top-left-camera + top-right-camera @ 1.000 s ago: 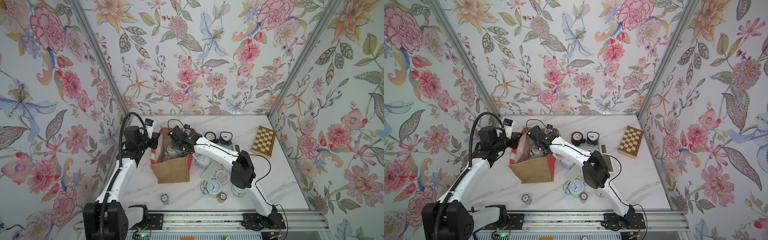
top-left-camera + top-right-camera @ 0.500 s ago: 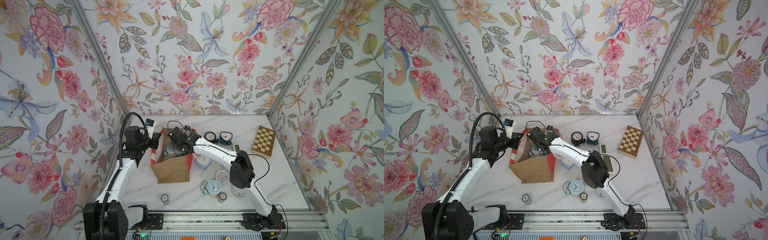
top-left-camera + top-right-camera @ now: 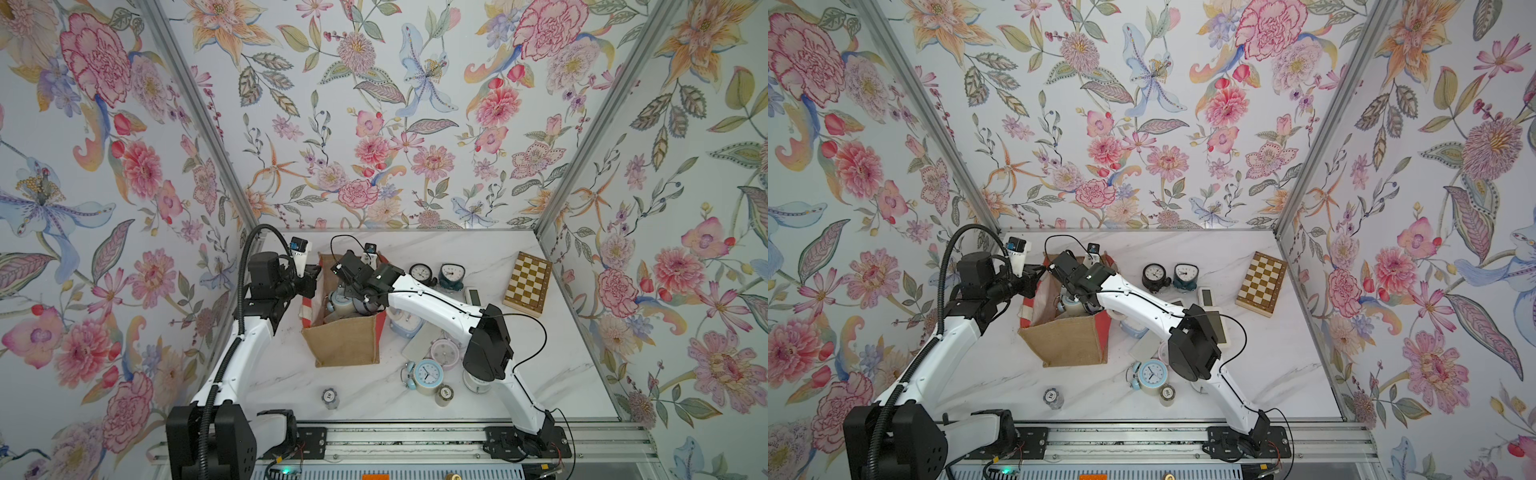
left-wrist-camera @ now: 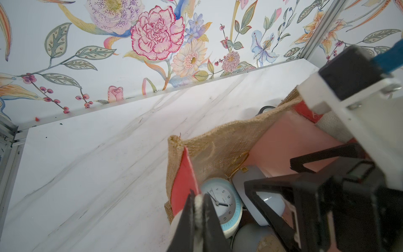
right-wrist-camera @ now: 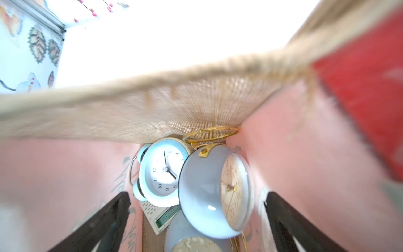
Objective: Put the alarm clock into the canvas bag
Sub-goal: Place the alarm at the canvas bag.
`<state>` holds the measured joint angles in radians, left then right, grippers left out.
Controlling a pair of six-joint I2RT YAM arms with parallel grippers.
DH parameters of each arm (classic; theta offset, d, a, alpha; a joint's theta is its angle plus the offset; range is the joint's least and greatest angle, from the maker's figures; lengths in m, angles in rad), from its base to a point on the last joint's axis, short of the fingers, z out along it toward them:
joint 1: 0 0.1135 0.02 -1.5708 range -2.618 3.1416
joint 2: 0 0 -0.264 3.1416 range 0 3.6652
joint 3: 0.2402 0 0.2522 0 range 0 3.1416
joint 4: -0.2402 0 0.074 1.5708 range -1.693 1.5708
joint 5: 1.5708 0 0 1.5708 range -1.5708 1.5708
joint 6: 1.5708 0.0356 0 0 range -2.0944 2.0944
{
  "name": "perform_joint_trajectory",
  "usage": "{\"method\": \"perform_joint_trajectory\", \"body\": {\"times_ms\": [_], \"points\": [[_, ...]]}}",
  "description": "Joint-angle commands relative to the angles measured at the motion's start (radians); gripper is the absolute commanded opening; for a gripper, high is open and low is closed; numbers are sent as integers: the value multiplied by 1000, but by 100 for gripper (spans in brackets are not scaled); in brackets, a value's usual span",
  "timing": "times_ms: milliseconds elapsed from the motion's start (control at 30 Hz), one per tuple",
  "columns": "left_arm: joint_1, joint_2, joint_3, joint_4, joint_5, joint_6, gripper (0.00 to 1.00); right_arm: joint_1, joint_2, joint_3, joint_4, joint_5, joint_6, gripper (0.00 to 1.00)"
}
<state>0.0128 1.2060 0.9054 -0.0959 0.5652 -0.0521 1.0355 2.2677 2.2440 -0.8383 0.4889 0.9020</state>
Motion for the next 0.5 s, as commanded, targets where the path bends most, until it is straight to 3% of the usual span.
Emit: {"method": "perform_joint_trajectory", "body": {"times_ms": [0, 200, 333, 467], "points": [[-2, 5, -10, 23, 15, -18, 4, 23, -64, 45, -34, 94, -97, 99], [-2, 14, -9, 23, 9, -21, 5, 35, -99, 62, 26, 64, -301, 100], [-3, 23, -6, 25, 12, -22, 4, 28, -140, 62, 51, -32, -438, 98], [-3, 26, -5, 25, 13, -22, 4, 8, -199, 21, 50, -68, -493, 96]]}}
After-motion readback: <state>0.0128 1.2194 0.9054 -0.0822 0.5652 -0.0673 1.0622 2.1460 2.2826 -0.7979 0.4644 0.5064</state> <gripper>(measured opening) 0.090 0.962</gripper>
